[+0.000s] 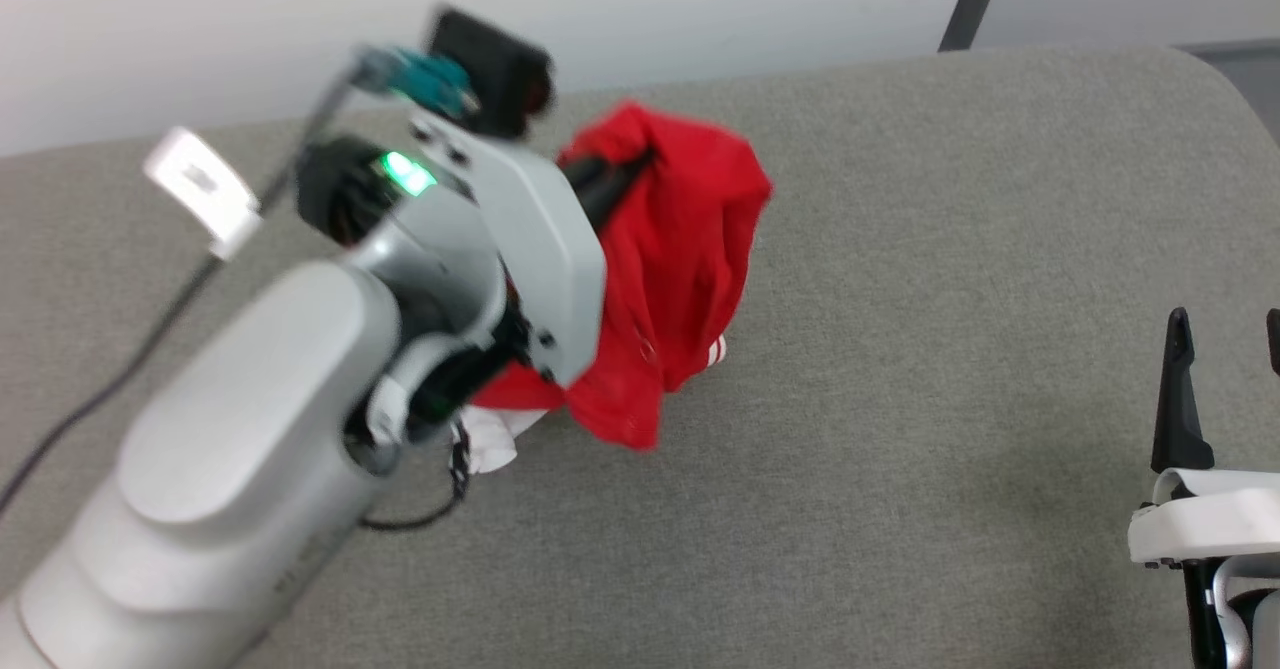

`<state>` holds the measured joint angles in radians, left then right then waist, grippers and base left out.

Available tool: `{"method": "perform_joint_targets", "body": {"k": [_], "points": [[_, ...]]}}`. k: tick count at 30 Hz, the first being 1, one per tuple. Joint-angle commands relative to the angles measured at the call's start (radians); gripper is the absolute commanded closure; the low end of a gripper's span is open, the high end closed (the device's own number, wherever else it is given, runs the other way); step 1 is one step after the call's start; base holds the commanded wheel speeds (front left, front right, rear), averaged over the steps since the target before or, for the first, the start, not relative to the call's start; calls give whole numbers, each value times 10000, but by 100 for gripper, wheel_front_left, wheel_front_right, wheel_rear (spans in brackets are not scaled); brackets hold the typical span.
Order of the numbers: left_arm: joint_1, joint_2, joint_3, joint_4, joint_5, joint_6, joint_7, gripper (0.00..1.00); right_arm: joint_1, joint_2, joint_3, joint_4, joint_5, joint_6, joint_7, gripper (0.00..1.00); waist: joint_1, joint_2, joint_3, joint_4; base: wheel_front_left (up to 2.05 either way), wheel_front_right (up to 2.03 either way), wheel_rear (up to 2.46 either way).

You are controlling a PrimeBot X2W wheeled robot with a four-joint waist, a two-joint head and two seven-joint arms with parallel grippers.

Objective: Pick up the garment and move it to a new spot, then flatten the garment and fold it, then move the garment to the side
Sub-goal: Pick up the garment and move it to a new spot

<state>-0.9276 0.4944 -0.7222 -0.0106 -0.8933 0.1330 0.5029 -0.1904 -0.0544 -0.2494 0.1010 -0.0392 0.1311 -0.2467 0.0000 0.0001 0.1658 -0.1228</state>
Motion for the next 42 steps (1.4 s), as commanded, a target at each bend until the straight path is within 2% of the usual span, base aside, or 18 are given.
{"method": "perform_joint_targets", "body": {"k": [1, 6, 17, 18, 19, 20, 21, 24, 32, 42], "points": [[158, -26, -63, -21, -8, 83, 11, 100, -83, 26, 32, 46, 54, -6, -59, 0, 0, -1, 213, -161, 0, 0, 0], [824, -363, -580, 214, -65, 125, 15, 100, -255, 47, 188, 323, 170, -6, -108, 0, 0, -1, 404, -235, 0, 0, 0], [1647, -1068, -1401, 1141, -410, -203, 186, 98, -558, 50, 660, 860, 445, -6, -185, 0, 0, -1, 547, -153, 0, 0, 0], [1654, -1130, -1406, 1193, -486, -261, 211, 76, -577, 50, 668, 896, 425, -6, -184, 0, 0, -1, 505, -118, 0, 0, 0], [1623, -1178, -1409, 1183, -532, -320, 214, 59, -587, 47, 669, 928, 394, -6, -187, 0, 0, -1, 452, -76, 0, 0, 0], [1604, -1224, -1345, 1179, -651, -340, 192, 22, -587, 49, 682, 961, 360, -6, -188, 0, 0, -1, 382, -34, 0, 0, 0], [1615, -1255, -1246, 1170, -761, -303, 179, 0, -571, 47, 690, 979, 330, -6, -190, 0, 0, -1, 297, 13, 0, 0, 0], [1715, -1212, -1033, 1013, -1093, -245, 302, 0, -389, 49, 759, 1030, 290, -6, -193, 0, 0, -1, -61, 165, 0, 0, 0], [2211, -469, -359, 229, -1297, -27, -188, 0, 79, 48, 1094, 1165, 72, -6, -196, 0, 0, -1, -1143, 756, 0, 0, 0], [3699, 637, 531, -366, -1004, 63, -2066, 0, 456, -179, 1681, 1339, 266, -6, -134, 0, 0, -1, -2044, 1530, 0, 0, 0]]}}
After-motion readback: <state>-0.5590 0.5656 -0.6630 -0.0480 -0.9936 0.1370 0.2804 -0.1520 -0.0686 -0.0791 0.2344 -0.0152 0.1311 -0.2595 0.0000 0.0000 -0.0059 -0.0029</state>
